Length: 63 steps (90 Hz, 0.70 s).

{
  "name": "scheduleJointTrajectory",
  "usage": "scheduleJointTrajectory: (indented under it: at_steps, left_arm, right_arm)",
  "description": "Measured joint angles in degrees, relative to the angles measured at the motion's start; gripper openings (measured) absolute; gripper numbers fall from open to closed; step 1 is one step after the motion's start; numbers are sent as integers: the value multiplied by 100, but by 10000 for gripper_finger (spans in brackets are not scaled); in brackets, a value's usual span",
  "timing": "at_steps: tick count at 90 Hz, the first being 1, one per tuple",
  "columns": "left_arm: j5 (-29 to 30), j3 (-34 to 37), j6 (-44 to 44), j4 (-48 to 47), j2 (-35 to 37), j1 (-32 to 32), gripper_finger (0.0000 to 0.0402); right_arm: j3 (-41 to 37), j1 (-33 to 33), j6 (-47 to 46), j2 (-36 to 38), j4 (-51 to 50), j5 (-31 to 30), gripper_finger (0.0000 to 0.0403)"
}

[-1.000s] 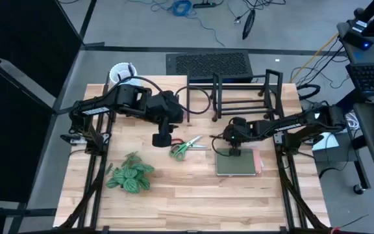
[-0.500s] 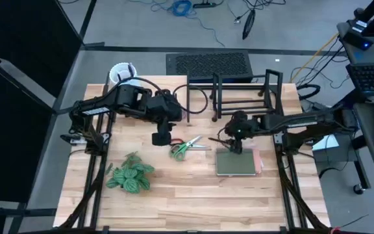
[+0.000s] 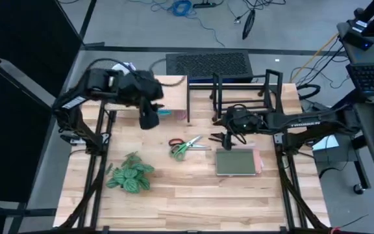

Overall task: Stock shelves
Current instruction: Remove the black pen from the white pen holder

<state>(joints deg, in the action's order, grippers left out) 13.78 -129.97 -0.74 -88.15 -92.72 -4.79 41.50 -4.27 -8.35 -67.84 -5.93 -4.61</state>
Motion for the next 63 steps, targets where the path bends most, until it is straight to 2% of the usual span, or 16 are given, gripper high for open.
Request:
scheduleJointTrajectory:
  at_steps: [15, 31, 46, 63]
  left_arm:
    - [324, 56, -345, -167, 126, -202, 143]
    - [624, 572, -525, -182, 511, -191, 167]
    - [1264, 1262, -899, -155, 892, -206, 178]
    - [2293, 1770, -1557, -182, 1260, -304, 178]
  right_arm:
    - [-4, 0, 60, -506, 490, 44, 222]
    - [-4, 24, 59, -735, 755, 47, 222]
    - [-4, -15, 198, -262, 827, 49, 222]
    - [-3, -63, 274, 299, 1606, 15, 222]
